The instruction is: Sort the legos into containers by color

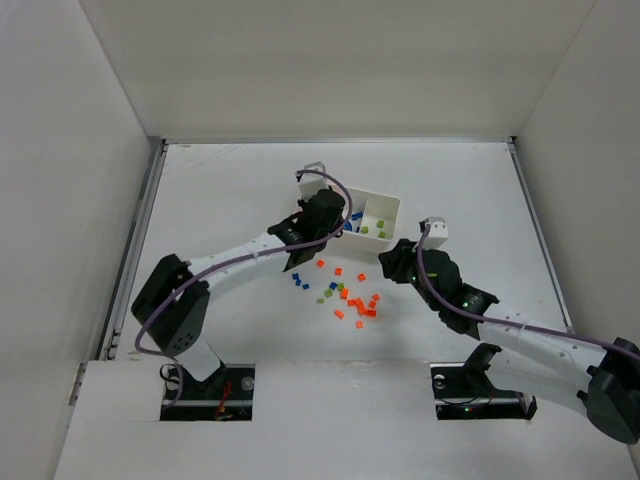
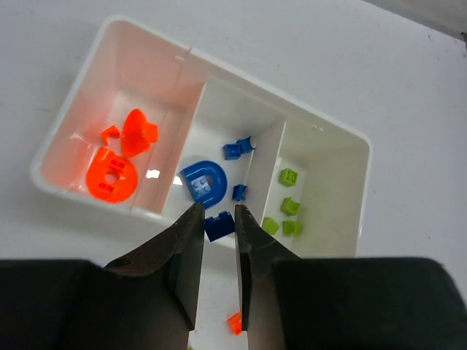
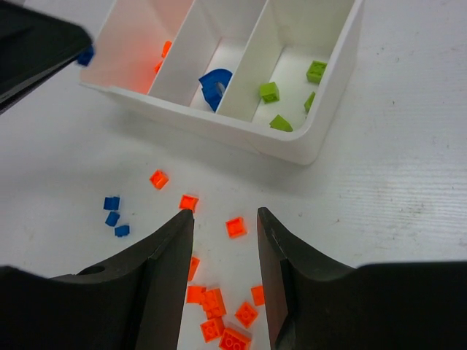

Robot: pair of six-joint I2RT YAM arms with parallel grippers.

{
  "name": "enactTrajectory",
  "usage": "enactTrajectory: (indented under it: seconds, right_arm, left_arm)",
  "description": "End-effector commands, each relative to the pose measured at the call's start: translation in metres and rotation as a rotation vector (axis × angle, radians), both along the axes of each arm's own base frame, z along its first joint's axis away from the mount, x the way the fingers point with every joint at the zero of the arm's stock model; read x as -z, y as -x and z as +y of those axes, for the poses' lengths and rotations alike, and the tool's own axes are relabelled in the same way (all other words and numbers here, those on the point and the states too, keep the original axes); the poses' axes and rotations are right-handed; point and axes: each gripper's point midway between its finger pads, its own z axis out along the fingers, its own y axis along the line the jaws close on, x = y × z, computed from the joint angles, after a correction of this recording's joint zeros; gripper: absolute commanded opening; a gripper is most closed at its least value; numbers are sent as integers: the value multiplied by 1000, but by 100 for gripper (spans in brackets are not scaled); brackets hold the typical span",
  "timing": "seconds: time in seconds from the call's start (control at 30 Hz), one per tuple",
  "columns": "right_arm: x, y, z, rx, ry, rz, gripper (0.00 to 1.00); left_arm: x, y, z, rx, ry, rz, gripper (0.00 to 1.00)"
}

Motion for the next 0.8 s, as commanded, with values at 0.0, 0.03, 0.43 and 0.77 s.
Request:
enactTrajectory:
  seconds: [0.0,0.03,0.43,0.77]
  right_arm:
    - [-6,3,7,-9,-22,-11,46]
    - [-6,4,7,-11,-23,-11,46]
    - [24,42,69,-238,62,77,37]
    - [46,65,138,-404,110,121,40]
  left_arm:
    - [-9,-29,-32,89,35,-31,16]
    - [-5,-36,-37,92,34,-23,16]
    - [14,-64,-54,114,-3,-2,39]
    - [-15,-27,9,61,69,-66,41]
